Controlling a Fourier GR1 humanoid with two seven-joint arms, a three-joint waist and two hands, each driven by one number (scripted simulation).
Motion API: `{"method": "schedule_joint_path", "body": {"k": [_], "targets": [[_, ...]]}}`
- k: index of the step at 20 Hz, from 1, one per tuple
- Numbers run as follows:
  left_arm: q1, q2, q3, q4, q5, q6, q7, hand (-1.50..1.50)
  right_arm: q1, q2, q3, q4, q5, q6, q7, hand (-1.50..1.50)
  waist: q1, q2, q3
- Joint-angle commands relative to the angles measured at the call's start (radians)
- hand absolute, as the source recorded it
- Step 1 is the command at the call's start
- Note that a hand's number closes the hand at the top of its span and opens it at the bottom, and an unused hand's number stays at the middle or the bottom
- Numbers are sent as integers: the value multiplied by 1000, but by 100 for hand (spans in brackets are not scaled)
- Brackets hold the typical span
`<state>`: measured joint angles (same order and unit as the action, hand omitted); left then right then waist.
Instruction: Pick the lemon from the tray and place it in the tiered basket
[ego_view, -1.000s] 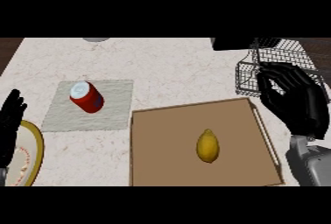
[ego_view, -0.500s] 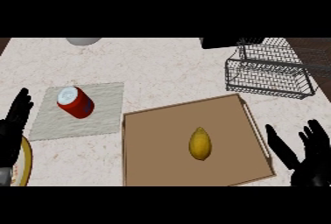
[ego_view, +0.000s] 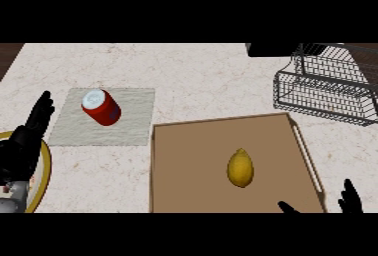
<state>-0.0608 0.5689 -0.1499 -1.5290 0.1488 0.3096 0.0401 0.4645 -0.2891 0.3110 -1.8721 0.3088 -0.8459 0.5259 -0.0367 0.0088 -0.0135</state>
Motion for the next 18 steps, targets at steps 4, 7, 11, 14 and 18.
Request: {"method": "schedule_joint_path", "body": {"k": [4, 7, 11, 14, 18], "targets": [[-53, -30, -47, 13, -41, 2, 6, 0, -1, -134, 26, -196, 174, 177, 429, -150, 51, 10, -1], [-94, -51, -54, 47, -51, 13, 34, 0, -33, -127, 15, -291, 256, 245, 631, -150, 42, 9, 1], [-106, -75, -65, 34, -60, 19, 26, 0, -137, -90, 9, -330, 312, 379, 868, -150, 63, 5, 4], [-129, -55, -53, 63, -54, -8, 46, 0, -202, -37, 28, -310, 320, 463, 957, -150, 62, 6, 6], [-115, -86, -87, 40, -74, 5, 58, 0, -234, 26, -20, -256, 332, 544, 961, -150, 62, 2, 7]]}}
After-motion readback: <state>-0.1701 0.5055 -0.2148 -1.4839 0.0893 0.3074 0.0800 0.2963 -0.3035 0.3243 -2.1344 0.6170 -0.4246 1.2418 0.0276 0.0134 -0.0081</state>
